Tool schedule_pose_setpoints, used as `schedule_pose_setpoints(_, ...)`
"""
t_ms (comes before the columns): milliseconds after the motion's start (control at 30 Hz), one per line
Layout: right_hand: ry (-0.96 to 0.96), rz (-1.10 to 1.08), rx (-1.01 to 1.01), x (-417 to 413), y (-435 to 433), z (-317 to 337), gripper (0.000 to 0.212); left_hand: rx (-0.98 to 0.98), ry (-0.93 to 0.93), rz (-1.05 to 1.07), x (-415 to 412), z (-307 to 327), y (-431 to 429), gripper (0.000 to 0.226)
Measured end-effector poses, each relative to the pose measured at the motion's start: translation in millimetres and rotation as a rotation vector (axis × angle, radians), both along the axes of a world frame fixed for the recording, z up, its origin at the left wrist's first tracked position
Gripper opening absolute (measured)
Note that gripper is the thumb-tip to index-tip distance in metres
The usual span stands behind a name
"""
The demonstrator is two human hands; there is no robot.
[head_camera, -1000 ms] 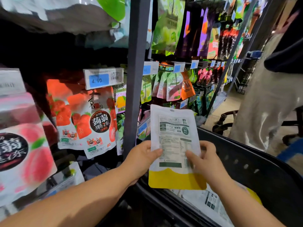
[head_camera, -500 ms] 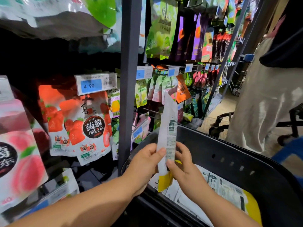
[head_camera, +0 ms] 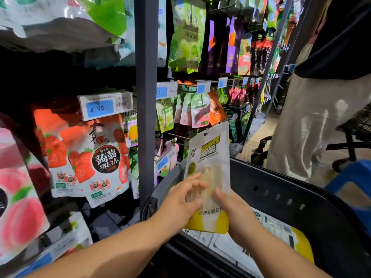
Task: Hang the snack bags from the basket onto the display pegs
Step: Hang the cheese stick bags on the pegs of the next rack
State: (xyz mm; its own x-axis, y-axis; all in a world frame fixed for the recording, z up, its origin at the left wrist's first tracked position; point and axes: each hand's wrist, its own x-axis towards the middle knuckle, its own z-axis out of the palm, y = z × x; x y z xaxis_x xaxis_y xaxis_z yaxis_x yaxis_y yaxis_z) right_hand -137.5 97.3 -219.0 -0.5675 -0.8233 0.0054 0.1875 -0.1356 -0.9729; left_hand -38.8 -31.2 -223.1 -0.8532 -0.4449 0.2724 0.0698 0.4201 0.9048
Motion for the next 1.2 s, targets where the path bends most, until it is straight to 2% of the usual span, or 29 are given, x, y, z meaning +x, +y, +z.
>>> schedule_pose_setpoints(67,-0.073,-0.035,-0.009,-1.7,1.9,3.2,0.045,0.023,0.005,0.046,0.2,-2.8,-3.7,0.043)
schedule_pose_setpoints(200,-0.156,-0.072,-0.062,-11.6,8.9,7.8,0.045,0.165,-0.08,0.149,-0.1,-5.0,-12.5,0.045)
schedule_pose_setpoints(300,-0.202,-0.047,-0.065,-18.0,13.4,10.9,0.049,0.239,-0.086,0.209,2.0,-2.4,-13.4,0.072)
schedule_pose_setpoints(367,-0.238,-0.023,-0.08,-21.1,16.6,12.6,0.051,0.42,-0.033,0.192,4.3,3.6,-11.4,0.094)
schedule_pose_setpoints(433,-0.266,0.03,-0.112,-24.8,20.2,11.7,0.055,0.671,0.003,0.103,5.7,7.4,-9.8,0.102)
schedule_pose_setpoints(500,-0.263,0.041,-0.112,-29.5,20.2,7.5,0.051,0.817,-0.002,0.017,6.9,10.3,-8.7,0.091)
schedule_pose_setpoints(600,-0.2,0.073,-0.095,-32.3,16.6,1.6,0.071,0.893,-0.045,-0.088,8.6,13.2,-8.1,0.067)
schedule_pose_setpoints(633,-0.148,0.081,-0.066,-31.5,15.3,0.9,0.067,0.91,-0.049,-0.105,8.8,13.2,-9.0,0.06)
schedule_pose_setpoints(733,0.107,-0.084,0.134,-38.6,17.4,6.4,0.021,0.87,-0.026,-0.064,8.7,14.8,-9.4,0.051)
schedule_pose_setpoints(767,0.163,-0.117,0.191,-43.5,20.4,8.9,0.013,0.826,-0.026,-0.033,8.2,14.3,-9.5,0.052)
schedule_pose_setpoints(900,0.272,-0.118,0.372,-76.3,44.7,2.6,0.013,0.677,-0.023,0.003,5.5,9.3,-3.8,0.041)
schedule_pose_setpoints(1033,0.607,-0.112,0.885,-114.5,76.9,-38.9,0.012,0.502,0.011,0.104,5.5,1.6,-2.3,0.036)
schedule_pose_setpoints(1133,0.761,-0.044,1.164,-127.8,92.2,-65.2,0.025,0.327,-0.012,0.206,4.8,-0.8,-6.0,0.05)
schedule_pose_setpoints(1200,0.834,-0.002,1.255,-130.0,94.7,-72.9,0.044,0.303,-0.023,0.249,3.9,-1.0,-7.6,0.047)
